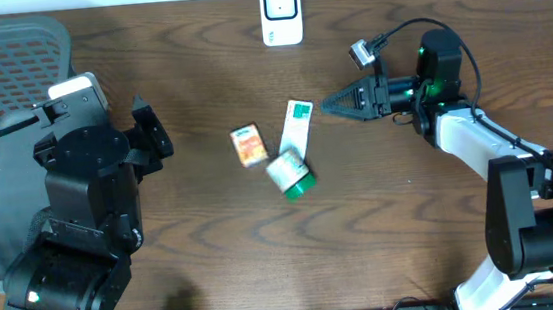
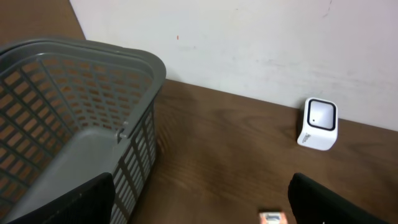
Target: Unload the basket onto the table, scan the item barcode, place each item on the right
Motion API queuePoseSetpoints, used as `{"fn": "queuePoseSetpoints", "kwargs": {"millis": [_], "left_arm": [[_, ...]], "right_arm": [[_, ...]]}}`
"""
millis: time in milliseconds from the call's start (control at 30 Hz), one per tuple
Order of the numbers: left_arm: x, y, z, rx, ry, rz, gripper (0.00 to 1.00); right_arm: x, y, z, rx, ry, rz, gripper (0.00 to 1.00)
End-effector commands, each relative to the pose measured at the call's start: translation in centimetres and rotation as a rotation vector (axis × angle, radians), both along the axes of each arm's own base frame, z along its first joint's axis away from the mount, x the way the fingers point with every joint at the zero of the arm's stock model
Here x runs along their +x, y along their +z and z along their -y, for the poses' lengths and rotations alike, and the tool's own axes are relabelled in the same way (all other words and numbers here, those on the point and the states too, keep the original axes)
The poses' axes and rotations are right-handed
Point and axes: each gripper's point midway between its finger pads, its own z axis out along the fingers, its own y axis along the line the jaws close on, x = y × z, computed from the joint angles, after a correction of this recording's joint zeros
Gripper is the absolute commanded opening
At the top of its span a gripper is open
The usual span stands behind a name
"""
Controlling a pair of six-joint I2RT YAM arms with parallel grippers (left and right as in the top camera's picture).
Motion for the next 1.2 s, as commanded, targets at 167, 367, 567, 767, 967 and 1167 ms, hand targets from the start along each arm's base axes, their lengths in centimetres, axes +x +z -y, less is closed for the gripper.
{"fn": "queuePoseSetpoints", "kwargs": {"millis": [167, 367, 567, 767, 967, 1167], "left_arm": [[-0.1, -0.3, -0.2, 0.002, 0.013, -0.003, 0.89], [-0.1, -0.3, -0.2, 0.002, 0.013, -0.003, 0.89], [-0.1, -0.3, -0.2, 0.002, 0.013, -0.003, 0.89], [-0.1, -0.3, -0.2, 0.002, 0.013, -0.003, 0.89], [-0.1, -0.3, -0.2, 0.002, 0.013, -0.003, 0.89], [-0.1, -0.3, -0.2, 0.002, 0.013, -0.003, 0.89]], "right_arm": [[-1.4, -0.4, 0.1, 0.008, 0.020, 0.003, 0.76], [-3.9, -1.1, -3.6, 0.004, 0.116, 0.051, 0.85], [-3.6, -2.7, -5.3, -0.070, 0.057, 0.025, 0.99], [-2.8, -5.6, -4.9, -0.182, -0.024, 0.087, 0.99], [-5.0, -16.3, -0.8, -0.796, -0.071, 0.083, 0.99], [-5.0, -15.2, -1.7, -0.905, -0.057, 0.166, 0.99]]}}
